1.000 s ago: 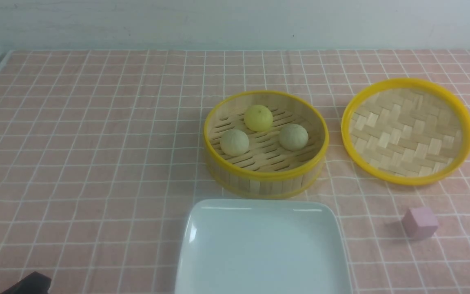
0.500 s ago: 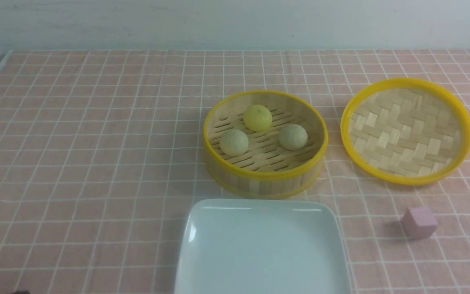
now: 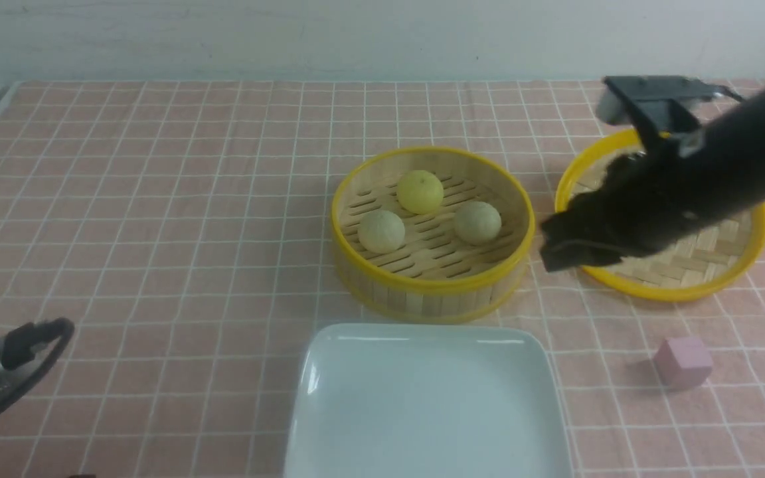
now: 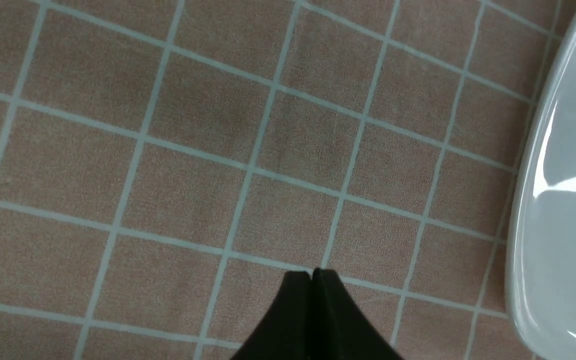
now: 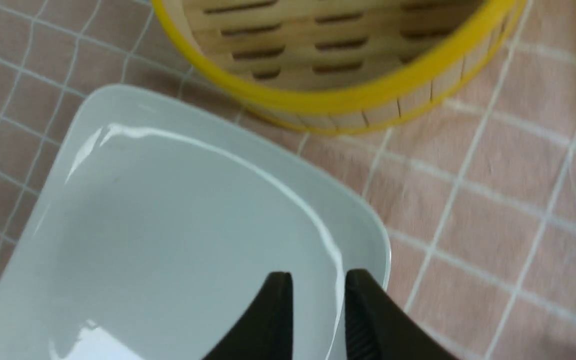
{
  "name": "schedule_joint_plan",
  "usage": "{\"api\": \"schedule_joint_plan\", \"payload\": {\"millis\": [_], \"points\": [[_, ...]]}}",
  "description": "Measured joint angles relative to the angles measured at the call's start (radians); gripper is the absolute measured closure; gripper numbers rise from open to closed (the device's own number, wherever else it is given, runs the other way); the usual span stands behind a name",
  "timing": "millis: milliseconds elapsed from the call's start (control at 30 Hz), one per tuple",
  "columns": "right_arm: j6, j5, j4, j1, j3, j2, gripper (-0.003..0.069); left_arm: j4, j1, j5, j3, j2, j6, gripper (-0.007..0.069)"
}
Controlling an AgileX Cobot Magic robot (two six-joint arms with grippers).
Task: Put the steamed buns into the plate on the pink tablecloth.
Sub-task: 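Reach toward a bun in the bamboo steamer with the right gripper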
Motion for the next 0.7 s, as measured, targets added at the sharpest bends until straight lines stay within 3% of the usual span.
{"api": "schedule_joint_plan", "payload": {"millis": [200,333,433,500,667,700], "points": [[0.202,-0.038,-0.249,0.041,-0.336,0.338,0.0381,0.000,0.000,-0.006,0.000,0.000,0.000,0.0610],[0.331,0.025,-0.368,0.040,-0.529,0.521,0.0364,0.000,0.000,-0.009,0.000,0.000,0.000,0.0606],[0.351,0.057,-0.389,0.040,-0.617,0.587,0.0371,0.000,0.000,-0.010,0.000,0.000,0.000,0.0605],[0.347,0.092,-0.385,0.040,-0.671,0.642,0.0417,0.000,0.000,-0.010,0.000,0.000,0.000,0.0602],[0.306,0.145,-0.349,0.040,-0.699,0.656,0.0629,0.000,0.000,-0.014,0.000,0.000,-0.001,0.0594],[0.301,0.166,-0.349,0.040,-0.699,0.641,0.0642,0.000,0.000,-0.015,0.000,0.000,-0.001,0.0594]]}}
